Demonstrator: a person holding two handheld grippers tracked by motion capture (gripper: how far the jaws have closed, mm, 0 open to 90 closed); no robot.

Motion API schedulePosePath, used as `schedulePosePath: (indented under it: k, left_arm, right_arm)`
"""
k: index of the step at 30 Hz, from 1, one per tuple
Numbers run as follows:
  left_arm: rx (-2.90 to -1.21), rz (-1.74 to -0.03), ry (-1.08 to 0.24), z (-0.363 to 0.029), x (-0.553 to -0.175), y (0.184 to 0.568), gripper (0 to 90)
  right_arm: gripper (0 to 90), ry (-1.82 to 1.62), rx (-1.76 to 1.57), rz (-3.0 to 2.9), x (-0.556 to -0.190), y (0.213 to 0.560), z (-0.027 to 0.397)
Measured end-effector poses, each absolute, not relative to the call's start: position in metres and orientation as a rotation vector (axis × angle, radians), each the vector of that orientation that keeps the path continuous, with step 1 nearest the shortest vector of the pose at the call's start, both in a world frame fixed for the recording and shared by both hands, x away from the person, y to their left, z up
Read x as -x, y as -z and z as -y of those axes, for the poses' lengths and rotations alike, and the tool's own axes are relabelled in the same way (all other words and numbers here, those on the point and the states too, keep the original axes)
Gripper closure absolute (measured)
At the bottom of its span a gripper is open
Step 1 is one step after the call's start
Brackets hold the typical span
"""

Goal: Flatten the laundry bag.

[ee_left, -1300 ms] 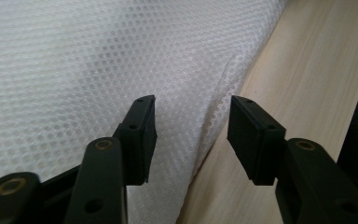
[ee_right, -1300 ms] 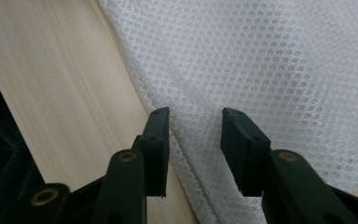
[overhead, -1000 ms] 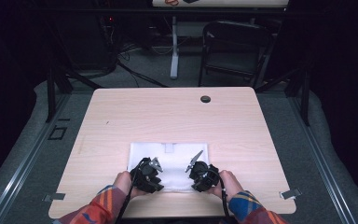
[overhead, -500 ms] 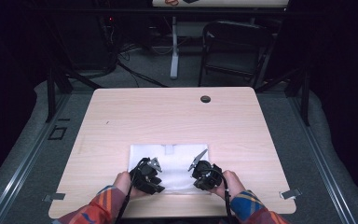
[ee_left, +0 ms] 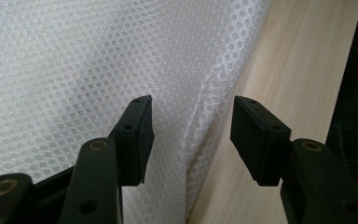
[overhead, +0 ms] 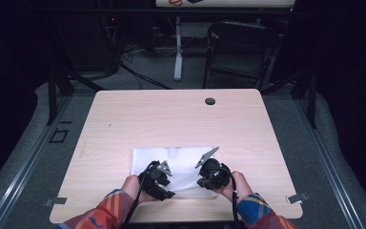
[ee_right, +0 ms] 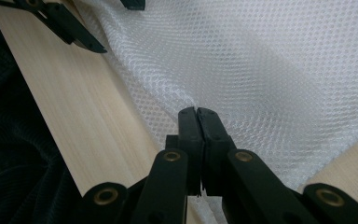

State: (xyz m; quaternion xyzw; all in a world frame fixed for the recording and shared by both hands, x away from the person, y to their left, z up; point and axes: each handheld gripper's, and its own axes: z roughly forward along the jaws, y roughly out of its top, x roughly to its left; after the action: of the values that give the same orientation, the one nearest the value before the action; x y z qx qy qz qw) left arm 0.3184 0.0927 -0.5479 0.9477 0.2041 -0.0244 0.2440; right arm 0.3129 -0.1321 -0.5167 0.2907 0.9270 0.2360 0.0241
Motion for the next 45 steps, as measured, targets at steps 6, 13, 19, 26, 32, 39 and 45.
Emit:
schedulePosePath:
  k: [6, 13, 19, 26, 32, 39, 45]
  left_arm:
    - [-2.593, -0.56, 0.051, -0.091, -0.321, 0.55, 62.5]
    - [-2.583, -0.556, 0.037, -0.088, -0.322, 0.552, 83.0]
    - [-2.558, -0.585, 0.047, -0.089, -0.323, 0.55, 86.4]
    - [-2.543, -0.597, 0.04, -0.09, -0.324, 0.548, 86.7]
    - [-2.534, -0.613, 0.04, -0.092, -0.326, 0.546, 86.9]
    - [-2.54, -0.632, 0.037, -0.092, -0.327, 0.545, 86.8]
    - [-2.529, -0.648, 0.036, -0.093, -0.329, 0.545, 86.8]
  right_arm:
    - [89.6, -0.762, -0.914, -2.862, -0.313, 0.515, 0.133]
    - [89.0, -0.764, -0.919, -2.859, -0.312, 0.515, 0.133]
    - [85.9, -0.753, -0.915, -2.859, -0.31, 0.511, 0.137]
    - [81.5, -0.793, -0.921, -2.822, -0.301, 0.501, 0.143]
    - [79.5, -0.832, -0.897, -2.794, -0.296, 0.493, 0.145]
    - [78.2, -0.879, -0.895, -2.775, -0.291, 0.485, 0.143]
    - [78.9, -0.888, -0.819, -2.8, -0.284, 0.481, 0.133]
